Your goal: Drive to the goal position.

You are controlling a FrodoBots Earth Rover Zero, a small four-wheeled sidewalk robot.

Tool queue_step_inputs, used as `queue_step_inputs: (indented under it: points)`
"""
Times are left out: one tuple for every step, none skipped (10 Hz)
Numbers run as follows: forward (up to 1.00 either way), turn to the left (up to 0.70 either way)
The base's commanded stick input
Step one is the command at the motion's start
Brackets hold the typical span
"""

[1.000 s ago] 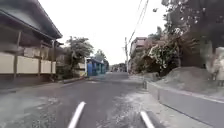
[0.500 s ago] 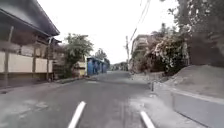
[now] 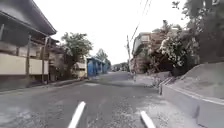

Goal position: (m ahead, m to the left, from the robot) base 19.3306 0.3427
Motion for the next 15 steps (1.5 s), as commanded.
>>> queue_step_inputs:
  points:
    - [0.85,-0.24]
    - [0.85,-0.29]
    - [0.85,0.01]
    - [0.85,0.11]
    - [0.85,0.15]
    - [0.85,0.08]
    - [0.85,0.00]
    - [0.85,0.00]
    - [0.85,0.00]
    - [0.85,0.07]
    - [0.85,0.03]
    - [0.85,0.00]
    - [0.85,0.00]
    - [0.85,0.00]
    - [0.85,0.00]
